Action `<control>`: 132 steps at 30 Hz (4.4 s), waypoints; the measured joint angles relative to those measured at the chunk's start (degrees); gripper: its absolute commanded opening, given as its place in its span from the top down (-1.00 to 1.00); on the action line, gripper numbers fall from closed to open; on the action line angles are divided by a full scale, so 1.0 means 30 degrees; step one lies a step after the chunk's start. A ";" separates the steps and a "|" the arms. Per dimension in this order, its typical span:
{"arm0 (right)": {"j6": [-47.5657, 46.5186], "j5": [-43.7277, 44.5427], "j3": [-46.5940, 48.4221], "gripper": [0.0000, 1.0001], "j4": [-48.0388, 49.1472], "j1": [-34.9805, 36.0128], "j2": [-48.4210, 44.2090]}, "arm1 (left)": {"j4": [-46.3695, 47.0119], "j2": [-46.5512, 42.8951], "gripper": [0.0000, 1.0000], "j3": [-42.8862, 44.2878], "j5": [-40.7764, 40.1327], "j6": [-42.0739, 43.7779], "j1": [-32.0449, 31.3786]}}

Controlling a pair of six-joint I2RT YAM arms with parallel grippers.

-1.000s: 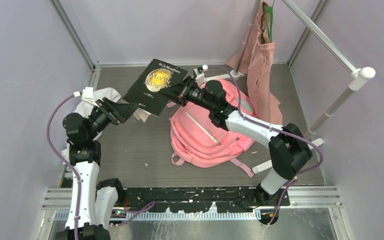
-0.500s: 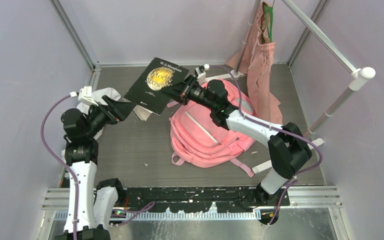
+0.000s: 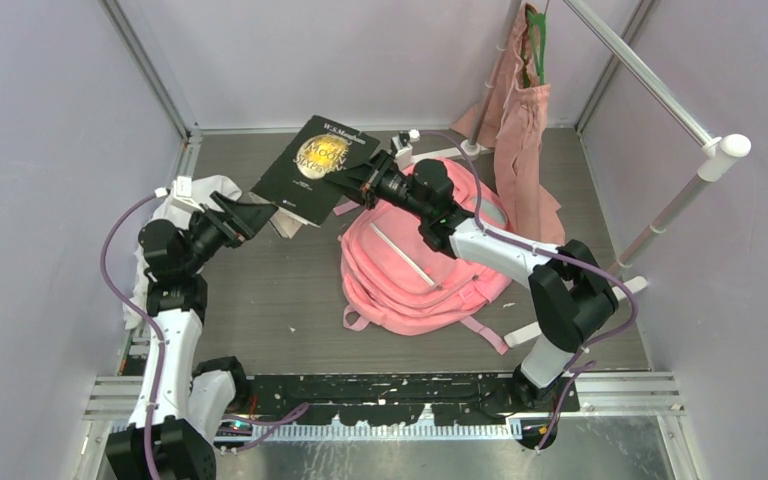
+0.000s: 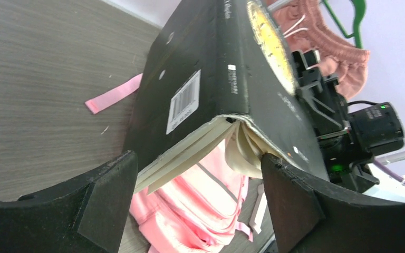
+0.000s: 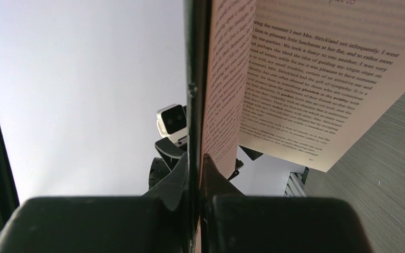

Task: Pack the student bag
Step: Pick up the book from the center of the board.

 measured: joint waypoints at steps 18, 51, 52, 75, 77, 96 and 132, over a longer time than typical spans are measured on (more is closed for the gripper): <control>0.1457 -0.0248 0.0277 0.98 0.1821 -0.0058 0.0874 | 0.6936 0.0678 -0.37 -0.0583 0.2229 -0.3526 -0.0080; -0.9675 -0.9304 -0.0459 0.99 -1.1315 -0.2674 -0.4830 | -0.2098 -0.2113 -0.66 0.5129 0.3912 -0.0262 -0.0393; -0.9974 -0.9449 -0.0131 0.98 -1.1584 -0.2346 -0.4619 | -0.3031 -0.2222 -0.68 0.4816 0.3373 0.0160 -0.0393; 0.4277 -1.2611 0.3803 0.98 0.8466 0.0379 1.1468 | -0.5748 -0.4867 -0.59 -0.5668 -0.4554 -0.1829 -0.0182; 0.4962 -1.2998 0.4146 0.98 0.9202 0.0342 1.1635 | -0.5027 -0.4867 -0.49 -0.5676 -0.4291 -0.2098 -0.0189; 0.3971 -1.3121 0.4342 -0.56 0.8721 0.0583 1.2269 | -0.6360 -0.4146 1.00 -0.2987 -0.4065 -0.2382 -0.0219; 0.4342 -1.0550 0.2120 -0.68 0.9056 -0.1814 0.3898 | 0.2754 0.1632 1.00 0.4437 0.5391 -0.8998 -0.0197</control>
